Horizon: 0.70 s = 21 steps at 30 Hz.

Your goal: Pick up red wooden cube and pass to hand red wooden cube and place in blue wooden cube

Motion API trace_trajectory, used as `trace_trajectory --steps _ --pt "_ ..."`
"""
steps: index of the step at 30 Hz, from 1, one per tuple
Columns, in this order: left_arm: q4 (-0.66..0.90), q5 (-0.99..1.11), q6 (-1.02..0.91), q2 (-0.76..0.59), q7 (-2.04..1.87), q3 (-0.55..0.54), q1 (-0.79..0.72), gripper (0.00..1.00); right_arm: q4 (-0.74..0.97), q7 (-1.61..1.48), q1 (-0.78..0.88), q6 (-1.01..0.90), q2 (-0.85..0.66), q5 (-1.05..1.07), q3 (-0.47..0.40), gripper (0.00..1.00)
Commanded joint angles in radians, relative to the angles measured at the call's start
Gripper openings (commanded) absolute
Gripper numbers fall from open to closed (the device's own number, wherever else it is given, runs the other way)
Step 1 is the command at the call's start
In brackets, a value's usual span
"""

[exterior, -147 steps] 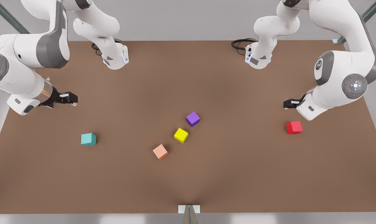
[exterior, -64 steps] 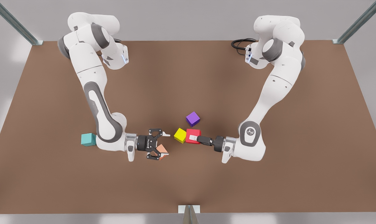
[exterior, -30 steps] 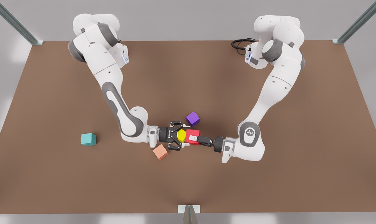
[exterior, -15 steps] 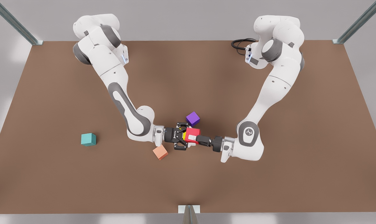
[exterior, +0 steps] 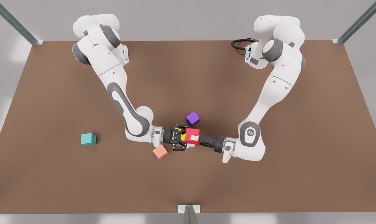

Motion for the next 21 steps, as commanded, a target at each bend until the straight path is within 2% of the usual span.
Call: trace_trajectory --steps 1,7,9,11,14,16,17,18,19,20,21 --pt "0.001 0.002 -0.012 -0.004 -0.021 -0.002 0.016 1.00 -0.001 -0.033 -0.007 -0.005 -0.001 -0.001 0.000 0.64" --pt "0.005 0.010 -0.104 -0.005 -0.018 -0.002 0.090 1.00 -0.022 -0.036 -0.075 -0.048 -0.006 -0.067 -0.005 0.64" --pt "0.007 0.027 -0.139 -0.010 -0.020 0.002 0.117 1.00 -0.056 -0.029 -0.145 -0.112 -0.018 -0.188 -0.008 0.64" --pt "0.015 0.347 -0.246 -0.075 -0.066 -0.002 0.214 1.00 -0.083 0.017 -0.211 -0.141 -0.049 -0.367 -0.009 0.64" --pt "0.055 1.084 -0.480 -0.260 -0.063 -0.008 0.294 1.00 -0.096 0.163 -0.354 -0.259 -0.109 -0.756 -0.012 0.64" --pt "0.053 1.169 -0.575 -0.330 -0.064 -0.010 0.344 1.00 -0.094 0.212 -0.435 -0.350 -0.141 -0.931 -0.015 0.64" --pt "0.053 1.278 -0.601 -0.393 -0.073 -0.005 0.352 1.00 -0.093 0.215 -0.469 -0.402 -0.167 -1.015 -0.032 0.64" --pt "0.051 1.323 -0.627 -0.427 -0.080 -0.021 0.398 1.00 -0.077 0.237 -0.471 -0.456 -0.179 -1.102 -0.089 0.64" --pt "0.039 1.329 -0.645 -0.444 -0.083 -0.073 0.448 1.00 -0.066 0.238 -0.472 -0.468 -0.185 -1.197 -0.110 0.64" --pt "-0.309 1.290 -0.407 -0.734 -0.084 0.119 0.321 1.00 -0.066 0.240 -0.472 -0.470 -0.198 -1.297 -0.135 0.64" --pt "-0.620 1.177 -0.194 -0.970 -0.115 0.498 -0.027 1.00 -0.065 0.237 -0.474 -0.470 -0.204 -1.414 -0.155 0.64"
